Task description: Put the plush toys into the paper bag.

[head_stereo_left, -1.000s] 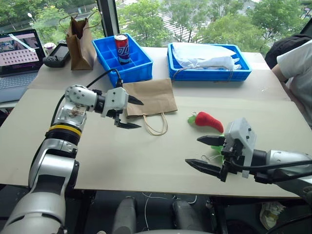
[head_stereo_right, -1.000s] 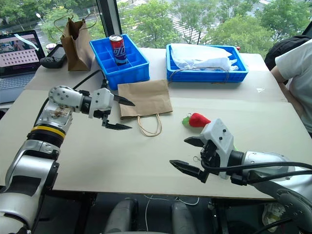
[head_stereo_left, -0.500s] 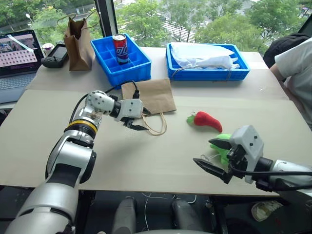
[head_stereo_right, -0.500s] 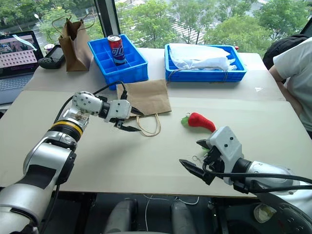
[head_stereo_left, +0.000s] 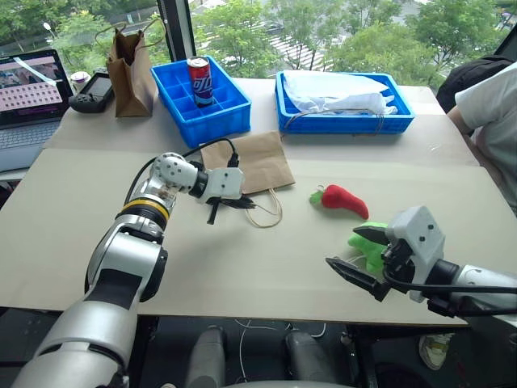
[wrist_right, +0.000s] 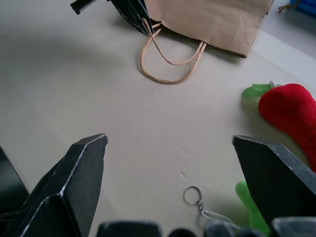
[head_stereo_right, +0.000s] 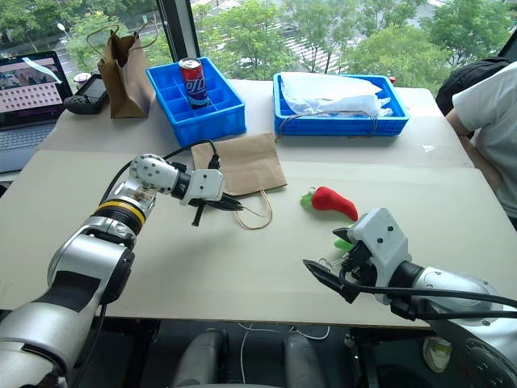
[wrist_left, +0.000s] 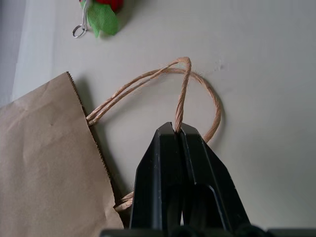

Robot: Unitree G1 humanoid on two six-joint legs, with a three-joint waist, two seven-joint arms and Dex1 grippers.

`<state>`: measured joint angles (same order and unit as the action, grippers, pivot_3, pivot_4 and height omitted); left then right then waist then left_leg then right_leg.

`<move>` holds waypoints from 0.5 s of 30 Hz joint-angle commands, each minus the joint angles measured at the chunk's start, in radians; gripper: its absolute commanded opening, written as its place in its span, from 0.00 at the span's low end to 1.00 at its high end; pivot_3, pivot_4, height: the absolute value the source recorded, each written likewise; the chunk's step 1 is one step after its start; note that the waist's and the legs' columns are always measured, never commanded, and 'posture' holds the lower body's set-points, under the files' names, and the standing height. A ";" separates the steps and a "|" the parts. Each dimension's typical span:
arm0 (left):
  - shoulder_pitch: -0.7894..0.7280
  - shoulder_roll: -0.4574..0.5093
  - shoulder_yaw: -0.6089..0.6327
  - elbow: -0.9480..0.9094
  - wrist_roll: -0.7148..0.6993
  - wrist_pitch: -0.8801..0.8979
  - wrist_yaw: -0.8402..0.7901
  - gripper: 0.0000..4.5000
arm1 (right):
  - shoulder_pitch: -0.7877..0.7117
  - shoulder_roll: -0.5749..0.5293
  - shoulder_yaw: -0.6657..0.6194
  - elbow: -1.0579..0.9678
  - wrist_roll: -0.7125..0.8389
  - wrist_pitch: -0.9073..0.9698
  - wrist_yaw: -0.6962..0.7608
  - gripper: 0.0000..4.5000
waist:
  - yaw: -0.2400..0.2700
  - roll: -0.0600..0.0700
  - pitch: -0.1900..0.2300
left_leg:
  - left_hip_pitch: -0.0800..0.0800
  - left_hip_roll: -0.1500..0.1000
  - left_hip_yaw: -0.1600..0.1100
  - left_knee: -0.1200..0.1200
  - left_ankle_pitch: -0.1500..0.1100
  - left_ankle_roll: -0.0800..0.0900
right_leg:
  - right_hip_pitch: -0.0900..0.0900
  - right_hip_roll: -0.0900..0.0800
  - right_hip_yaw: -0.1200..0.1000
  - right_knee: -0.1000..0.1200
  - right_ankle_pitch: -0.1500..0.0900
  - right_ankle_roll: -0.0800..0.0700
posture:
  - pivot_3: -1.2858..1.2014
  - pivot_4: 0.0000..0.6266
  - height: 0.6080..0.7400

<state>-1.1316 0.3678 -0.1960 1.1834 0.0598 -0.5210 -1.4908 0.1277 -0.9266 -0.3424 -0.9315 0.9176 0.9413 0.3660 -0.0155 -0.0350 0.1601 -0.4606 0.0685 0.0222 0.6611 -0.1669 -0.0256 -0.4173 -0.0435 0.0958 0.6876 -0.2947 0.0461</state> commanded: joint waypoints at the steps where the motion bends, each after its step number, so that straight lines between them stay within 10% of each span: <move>1: -0.028 -0.017 0.056 -0.170 -0.154 0.261 -0.118 0.01 | 0.017 0.012 -0.022 -0.025 0.019 -0.022 0.015 1.00 | -0.001 0.000 0.000 | 0.000 0.000 0.000 0.000 0.000 0.000 | 0.000 0.000 0.000 0.000 0.000 0.000 | 0.52 0.24 0.62; 10: 0.171 0.060 0.011 -0.835 -0.421 0.995 -0.103 0.01 | 0.085 0.090 -0.014 -0.039 0.070 -0.024 -0.040 1.00 | -0.014 0.001 0.000 | 0.001 0.000 -0.004 0.000 0.000 0.000 | 0.002 0.001 -0.001 0.002 -0.001 0.001 | 0.52 0.24 0.62; 15: 0.229 0.070 0.044 -1.020 -0.529 1.234 -0.020 0.00 | 0.041 0.206 0.069 0.002 0.034 -0.046 -0.125 0.69 | -0.016 0.001 -0.001 | 0.004 -0.001 -0.006 0.001 0.001 0.001 | 0.005 0.001 -0.002 0.003 -0.002 0.003 | 0.52 0.24 0.62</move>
<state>-0.9029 0.4331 -0.1793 0.2320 -0.4154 0.6425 -1.5441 0.1940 -0.7500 -0.2938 -0.9308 0.9703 0.9286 0.2766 -0.0310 -0.0339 0.1595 -0.4561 0.0675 0.0166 0.6621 -0.1656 -0.0245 -0.4111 -0.0428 0.0944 0.6910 -0.2981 0.0509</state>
